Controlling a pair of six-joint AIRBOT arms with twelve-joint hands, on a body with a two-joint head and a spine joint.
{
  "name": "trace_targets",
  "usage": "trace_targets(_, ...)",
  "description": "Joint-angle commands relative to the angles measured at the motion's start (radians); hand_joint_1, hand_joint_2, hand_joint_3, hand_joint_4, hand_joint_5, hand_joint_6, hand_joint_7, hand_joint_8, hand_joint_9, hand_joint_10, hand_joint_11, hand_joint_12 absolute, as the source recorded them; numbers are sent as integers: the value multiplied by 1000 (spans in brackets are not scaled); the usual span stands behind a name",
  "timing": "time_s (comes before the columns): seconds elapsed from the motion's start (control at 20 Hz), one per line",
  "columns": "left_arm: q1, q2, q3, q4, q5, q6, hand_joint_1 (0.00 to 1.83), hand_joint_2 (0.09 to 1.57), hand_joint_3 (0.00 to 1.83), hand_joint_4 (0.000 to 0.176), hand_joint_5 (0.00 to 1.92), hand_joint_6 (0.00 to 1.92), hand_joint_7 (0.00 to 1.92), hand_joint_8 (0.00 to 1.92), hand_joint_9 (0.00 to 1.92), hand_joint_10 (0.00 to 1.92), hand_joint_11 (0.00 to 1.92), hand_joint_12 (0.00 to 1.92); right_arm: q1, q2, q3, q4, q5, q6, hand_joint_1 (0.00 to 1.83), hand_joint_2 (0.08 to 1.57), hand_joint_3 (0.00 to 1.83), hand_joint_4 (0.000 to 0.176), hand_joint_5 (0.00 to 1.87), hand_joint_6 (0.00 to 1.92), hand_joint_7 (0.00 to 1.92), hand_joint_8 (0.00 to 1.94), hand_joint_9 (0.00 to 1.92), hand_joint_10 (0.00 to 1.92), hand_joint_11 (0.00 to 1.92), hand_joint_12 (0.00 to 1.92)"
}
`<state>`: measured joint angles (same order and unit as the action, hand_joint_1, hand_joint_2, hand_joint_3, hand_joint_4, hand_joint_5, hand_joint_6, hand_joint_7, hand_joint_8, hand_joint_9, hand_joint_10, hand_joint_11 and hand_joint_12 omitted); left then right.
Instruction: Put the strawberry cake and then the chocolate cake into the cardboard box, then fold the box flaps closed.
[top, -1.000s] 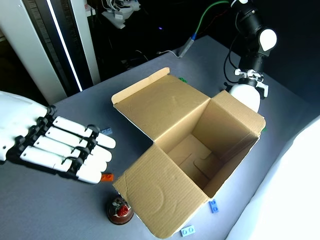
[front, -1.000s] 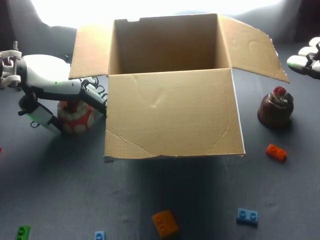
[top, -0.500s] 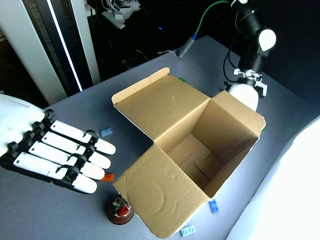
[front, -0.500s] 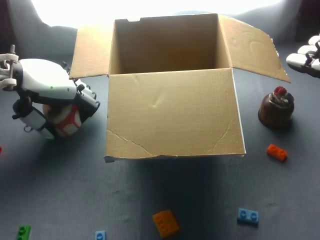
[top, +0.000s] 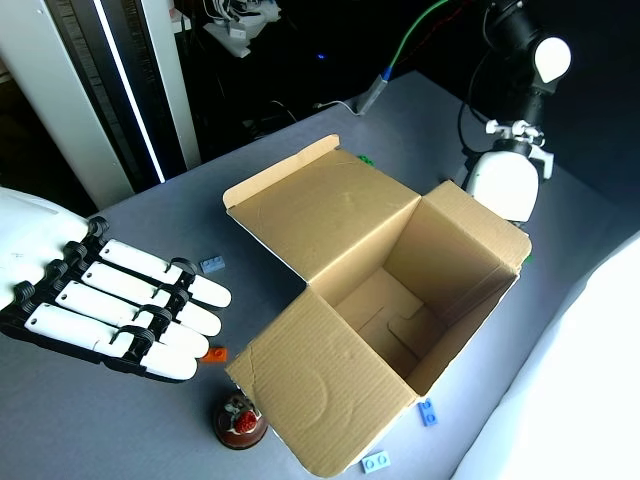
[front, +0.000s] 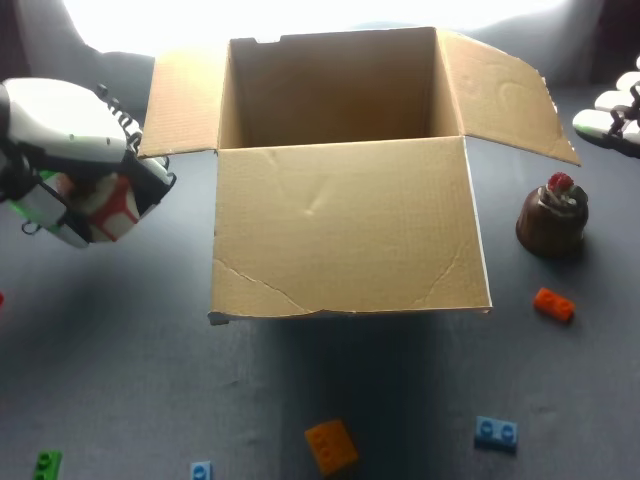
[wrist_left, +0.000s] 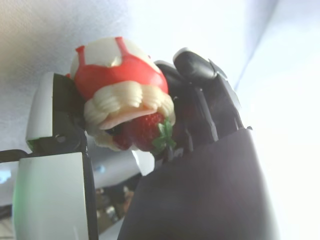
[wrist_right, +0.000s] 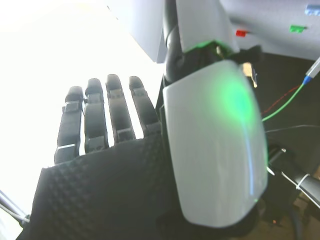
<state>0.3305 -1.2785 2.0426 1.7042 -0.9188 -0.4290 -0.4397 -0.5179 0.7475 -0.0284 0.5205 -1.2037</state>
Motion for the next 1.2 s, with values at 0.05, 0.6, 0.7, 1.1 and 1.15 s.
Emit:
trace_targets(0.05, -38, 34, -13, -38, -14, -15, 1298, 1317, 0, 0, 630, 1359, 540, 1699, 590, 1780, 369, 1921, 5, 9, 1, 9, 122, -5, 961, 969, 0, 9, 13, 5, 73, 10, 87, 12, 58, 36)
trace_targets(0.6, -258, 203, -201, 190, -8, -44, 1299, 1313, 0, 0, 636, 1348, 542, 1691, 599, 1774, 386, 1919, -1, 10, 1, 9, 127, -10, 960, 984, 3, 5, 0, 0, 83, 0, 79, 0, 0, 274)
trace_targets(0.7, -279, 216, -209, 215, -6, -45, 1299, 1313, 0, 0, 635, 1349, 541, 1691, 599, 1774, 386, 1919, -2, 10, 1, 9, 127, -11, 961, 984, 2, 5, 0, 0, 83, 0, 78, 0, 0, 274)
trace_targets(1.1, -371, 214, -187, 247, -13, -50, 1302, 1311, 0, 0, 677, 1323, 540, 1688, 568, 1805, 387, 1921, -3, 10, 1, 10, 137, -13, 968, 989, 0, 8, 11, 2, 79, 0, 85, 0, 0, 293)
trace_targets(1.15, -385, 213, -185, 254, -15, -51, 1301, 1310, 0, 0, 668, 1327, 552, 1675, 574, 1802, 399, 1921, -3, 10, 1, 12, 137, -13, 964, 985, 0, 8, 5, 0, 72, 0, 82, 0, 0, 291)
